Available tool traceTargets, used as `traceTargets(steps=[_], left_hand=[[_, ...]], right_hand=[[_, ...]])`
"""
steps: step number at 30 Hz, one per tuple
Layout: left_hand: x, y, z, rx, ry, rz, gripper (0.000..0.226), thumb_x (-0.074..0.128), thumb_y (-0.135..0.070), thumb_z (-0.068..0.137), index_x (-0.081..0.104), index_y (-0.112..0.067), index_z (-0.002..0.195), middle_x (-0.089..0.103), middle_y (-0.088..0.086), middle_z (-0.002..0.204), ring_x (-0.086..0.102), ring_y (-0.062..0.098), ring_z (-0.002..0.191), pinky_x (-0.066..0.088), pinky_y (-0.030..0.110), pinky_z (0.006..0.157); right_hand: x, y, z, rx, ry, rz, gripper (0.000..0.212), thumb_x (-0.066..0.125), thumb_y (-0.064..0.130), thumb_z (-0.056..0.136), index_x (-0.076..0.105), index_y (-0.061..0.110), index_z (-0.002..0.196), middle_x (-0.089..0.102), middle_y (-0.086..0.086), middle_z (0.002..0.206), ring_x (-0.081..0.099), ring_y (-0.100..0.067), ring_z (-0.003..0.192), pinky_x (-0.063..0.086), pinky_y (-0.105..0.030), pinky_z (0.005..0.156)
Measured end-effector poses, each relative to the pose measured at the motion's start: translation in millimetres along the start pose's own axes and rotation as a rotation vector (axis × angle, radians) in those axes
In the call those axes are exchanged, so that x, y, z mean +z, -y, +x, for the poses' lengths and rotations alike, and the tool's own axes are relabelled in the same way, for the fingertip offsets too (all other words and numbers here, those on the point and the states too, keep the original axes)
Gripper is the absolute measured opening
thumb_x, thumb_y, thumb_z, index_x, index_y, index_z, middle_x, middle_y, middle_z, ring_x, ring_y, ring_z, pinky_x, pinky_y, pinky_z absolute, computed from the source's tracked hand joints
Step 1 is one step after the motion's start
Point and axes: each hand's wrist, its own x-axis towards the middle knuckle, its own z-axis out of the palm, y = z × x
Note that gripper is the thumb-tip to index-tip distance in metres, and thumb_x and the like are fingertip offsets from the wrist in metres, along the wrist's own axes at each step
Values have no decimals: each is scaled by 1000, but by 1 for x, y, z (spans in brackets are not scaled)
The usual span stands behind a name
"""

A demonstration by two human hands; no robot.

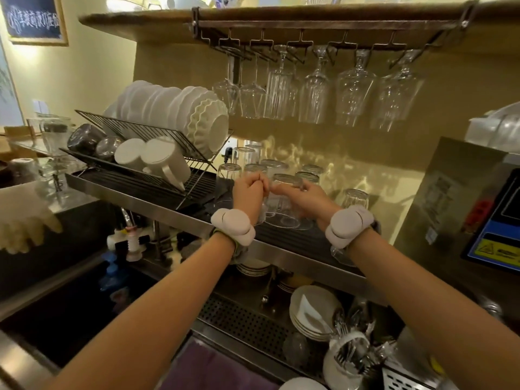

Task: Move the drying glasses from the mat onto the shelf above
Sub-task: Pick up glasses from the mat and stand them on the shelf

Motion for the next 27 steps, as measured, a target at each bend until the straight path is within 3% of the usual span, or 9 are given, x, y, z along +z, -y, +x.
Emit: traceTargets(steps=[3, 6, 9, 12, 14, 17, 21, 25, 27], left_hand=[[10, 13, -2, -65, 35, 29, 41, 32, 15, 73, 45, -12, 45, 42, -10, 37, 37, 7, 41, 30, 16, 45], [21, 22, -4, -76, 106, 11, 43, 30, 17, 72, 44, -13, 43, 41, -12, 34, 34, 0, 33, 28, 11, 39], [28, 29, -6, -95, 162, 4, 42, 28, 18, 73, 42, -11, 45, 39, -11, 31, 33, -1, 31, 27, 9, 37], [37, 39, -8, -125, 214, 24, 42, 28, 17, 74, 41, -11, 46, 38, -10, 29, 32, -1, 29, 26, 7, 35], [44, 44, -9, -142, 241, 41, 42, 28, 16, 74, 41, -11, 46, 36, -10, 29, 31, 0, 29, 25, 7, 35], [52, 51, -10, -159, 259, 80, 42, 29, 15, 75, 41, -11, 45, 36, -11, 29, 32, 0, 30, 26, 8, 36], [70, 56, -13, -188, 303, 74, 43, 29, 15, 77, 42, -12, 46, 35, -10, 28, 32, 0, 29, 28, 5, 36], [82, 64, -15, -254, 343, 92, 42, 29, 14, 77, 42, -11, 45, 35, -10, 27, 32, 1, 28, 26, 8, 34], [85, 69, -14, -284, 341, 112, 42, 30, 13, 76, 42, -11, 45, 34, -10, 27, 32, 2, 26, 24, 9, 33]], right_hand=[[-12, -2, 3, 5, -50, -35, 92, 73, 51, 69, 32, 17, 143, 57, 7, 93, 55, -6, 74, 42, -22, 52], [-24, -7, 6, 31, -104, -49, 79, 73, 53, 67, 43, 19, 131, 54, 10, 83, 54, -6, 71, 45, -23, 54], [-34, -12, 7, 52, -131, -50, 63, 75, 55, 63, 46, 23, 110, 60, 4, 97, 57, -12, 78, 45, -25, 59], [-49, -16, 7, 74, -170, -13, 86, 75, 56, 61, 45, 12, 128, 57, -2, 121, 56, -18, 96, 46, -26, 67], [-60, -19, 5, 81, -193, -6, 93, 75, 57, 60, 43, 13, 135, 57, 0, 113, 55, -18, 96, 44, -25, 63], [-75, -21, 7, 82, -240, -5, 67, 75, 56, 60, 54, 18, 111, 58, 4, 93, 57, -17, 86, 39, -23, 55], [-95, -26, 13, 99, -293, -23, 78, 75, 55, 63, 50, 15, 125, 63, 0, 108, 57, -17, 88, 48, -30, 62], [-109, -36, 21, 110, -332, -14, 43, 76, 47, 68, 56, 23, 98, 62, 6, 97, 58, -14, 85, 40, -21, 56], [-113, -44, 28, 102, -352, -30, 48, 77, 42, 68, 59, 21, 107, 59, 10, 87, 57, -9, 80, 40, -16, 51]])
